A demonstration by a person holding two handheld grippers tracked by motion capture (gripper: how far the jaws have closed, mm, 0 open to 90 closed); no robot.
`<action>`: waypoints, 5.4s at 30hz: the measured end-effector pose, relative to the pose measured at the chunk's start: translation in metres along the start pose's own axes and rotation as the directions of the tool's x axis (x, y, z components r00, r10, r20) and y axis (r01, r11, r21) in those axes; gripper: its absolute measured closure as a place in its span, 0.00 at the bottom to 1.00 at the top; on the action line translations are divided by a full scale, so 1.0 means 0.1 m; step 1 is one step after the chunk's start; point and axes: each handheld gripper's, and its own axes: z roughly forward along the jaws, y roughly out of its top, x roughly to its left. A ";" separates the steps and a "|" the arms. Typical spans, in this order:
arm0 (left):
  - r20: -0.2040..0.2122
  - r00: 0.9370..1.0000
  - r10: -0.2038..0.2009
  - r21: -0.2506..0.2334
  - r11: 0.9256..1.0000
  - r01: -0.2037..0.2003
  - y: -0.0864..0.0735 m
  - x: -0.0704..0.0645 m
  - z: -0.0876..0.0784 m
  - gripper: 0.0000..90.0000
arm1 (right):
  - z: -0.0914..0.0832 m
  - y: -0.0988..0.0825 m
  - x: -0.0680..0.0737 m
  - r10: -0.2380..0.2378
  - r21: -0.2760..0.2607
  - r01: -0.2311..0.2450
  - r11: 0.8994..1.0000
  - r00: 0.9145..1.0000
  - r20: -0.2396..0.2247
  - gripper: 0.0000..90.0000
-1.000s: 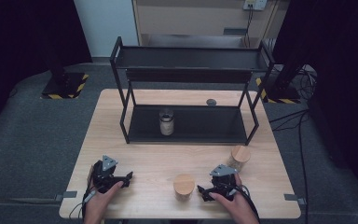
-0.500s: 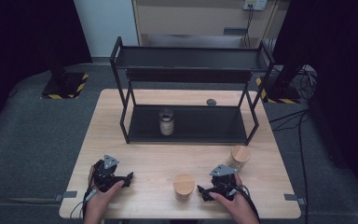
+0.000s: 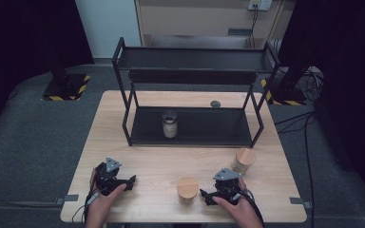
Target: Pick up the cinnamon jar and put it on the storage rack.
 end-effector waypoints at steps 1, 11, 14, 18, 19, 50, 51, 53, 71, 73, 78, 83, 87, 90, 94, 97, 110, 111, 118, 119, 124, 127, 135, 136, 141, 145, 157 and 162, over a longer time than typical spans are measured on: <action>0.000 1.000 0.000 0.000 1.000 0.000 0.00 0.00 0.00 0.00 | -0.01 0.00 0.01 -0.007 -0.002 0.007 1.000 1.000 0.000 0.03; 0.000 1.000 0.000 0.000 1.000 0.000 0.00 0.00 0.00 0.00 | -0.20 0.03 0.03 -0.016 -0.026 0.016 1.000 1.000 0.001 0.04; 0.001 1.000 0.000 0.000 1.000 0.000 0.00 0.00 0.00 0.00 | -0.26 0.03 0.05 -0.018 -0.035 0.018 0.999 1.000 0.002 0.04; 0.003 1.000 0.002 0.001 1.000 -0.002 0.00 0.01 0.00 0.00 | -0.35 0.02 0.07 -0.027 -0.044 0.027 0.999 1.000 -0.002 0.04; 0.003 1.000 0.002 0.001 1.000 -0.002 0.01 0.01 0.00 0.00 | -0.37 0.02 0.08 -0.032 -0.046 0.032 0.998 0.999 -0.001 0.04; 0.003 1.000 0.002 0.001 1.000 -0.002 0.01 0.01 0.00 0.00 | -0.60 0.02 0.28 -0.070 -0.102 0.062 0.993 0.995 -0.073 0.03; 0.003 1.000 0.002 0.001 1.000 -0.002 0.01 0.01 0.00 0.00 | -0.59 0.03 0.28 -0.071 -0.102 0.062 0.993 0.995 -0.077 0.03; 0.003 1.000 0.002 0.001 1.000 -0.002 0.01 0.01 0.00 0.00 | -0.56 0.04 0.29 -0.073 -0.102 0.064 0.993 0.994 -0.085 0.03; 0.003 1.000 0.002 0.001 1.000 -0.002 0.01 0.01 0.00 0.00 | -0.36 0.18 0.39 -0.130 -0.118 0.113 0.987 0.981 -0.144 0.03; 0.003 1.000 0.002 0.001 1.000 -0.002 0.01 0.01 0.00 0.00 | -0.33 0.19 0.39 -0.127 -0.116 0.111 0.987 0.981 -0.148 0.03; 0.003 1.000 0.002 0.001 1.000 -0.002 0.01 0.01 0.00 0.00 | -0.25 0.21 0.41 -0.136 -0.107 0.121 0.987 0.979 -0.150 0.03; 0.003 1.000 0.002 0.001 1.000 -0.002 0.01 0.01 0.00 0.00 | -0.18 0.24 0.44 -0.138 -0.109 0.123 0.986 0.979 -0.152 0.06; 0.003 1.000 0.002 0.001 1.000 -0.002 0.01 0.01 0.00 0.00 | -0.15 0.26 0.46 -0.147 -0.117 0.129 0.985 0.975 -0.163 0.10; 0.003 1.000 0.002 0.001 1.000 -0.002 0.01 0.01 0.00 0.00 | -0.12 0.27 0.49 -0.157 -0.116 0.140 0.983 0.975 -0.156 0.12; 0.003 1.000 0.002 0.001 1.000 -0.002 0.01 0.01 0.00 0.00 | -0.10 0.26 0.51 -0.161 -0.122 0.144 0.982 0.976 -0.145 0.15; 0.003 1.000 0.002 0.001 1.000 -0.002 0.01 0.01 0.00 0.00 | -0.09 0.25 0.53 -0.168 -0.131 0.151 0.980 0.977 -0.131 0.19; 0.003 1.000 0.002 0.001 1.000 -0.002 0.01 0.01 0.00 0.00 | -0.07 0.17 0.56 -0.164 -0.155 0.146 0.977 0.980 -0.110 0.28; 0.003 1.000 0.002 0.001 1.000 -0.002 0.01 0.01 0.00 0.00 | -0.07 0.17 0.57 -0.161 -0.155 0.143 0.977 0.981 -0.108 0.28; 0.003 1.000 0.002 0.001 1.000 -0.002 0.01 0.01 0.00 0.00 | -0.09 0.17 0.57 -0.160 -0.158 0.142 0.977 0.982 -0.104 0.28; 0.003 1.000 0.003 0.001 1.000 -0.003 0.01 0.01 0.00 0.00 | -0.10 0.17 0.57 -0.160 -0.163 0.142 0.976 0.982 -0.102 0.28; 0.003 1.000 0.003 0.001 1.000 -0.003 0.01 0.01 0.00 0.00 | -0.17 0.21 0.54 -0.157 -0.177 0.140 0.974 0.983 -0.089 0.28; 0.003 1.000 0.003 0.001 1.000 -0.003 0.01 0.01 0.00 0.00 | -0.19 0.23 0.53 -0.158 -0.176 0.143 0.974 0.984 -0.076 0.28; 0.004 1.000 0.003 0.001 1.000 -0.003 0.01 0.01 0.00 0.00 | -0.20 0.28 0.48 -0.155 -0.164 0.143 0.976 0.986 -0.060 0.28; 0.004 1.000 0.003 0.001 1.000 -0.003 0.01 0.01 0.00 0.00 | -0.20 0.30 0.47 -0.155 -0.162 0.144 0.976 0.986 -0.059 0.28; 0.004 1.000 0.003 0.001 1.000 -0.003 0.01 0.01 0.00 0.00 | -0.19 0.37 0.43 -0.153 -0.155 0.143 0.977 0.987 -0.051 0.28; 0.004 1.000 0.003 0.001 1.000 -0.003 0.01 0.01 0.00 0.00 | -0.16 0.43 0.39 -0.148 -0.153 0.139 0.978 0.988 -0.046 0.28; 0.004 1.000 0.003 0.001 1.000 -0.003 0.01 0.01 0.00 0.00 | -0.06 0.56 0.27 -0.124 -0.145 0.122 0.982 0.992 -0.009 0.28; 0.004 1.000 0.003 0.001 1.000 -0.003 0.01 0.01 0.00 0.00 | -0.02 0.64 0.23 -0.120 -0.144 0.120 0.982 0.993 0.005 0.28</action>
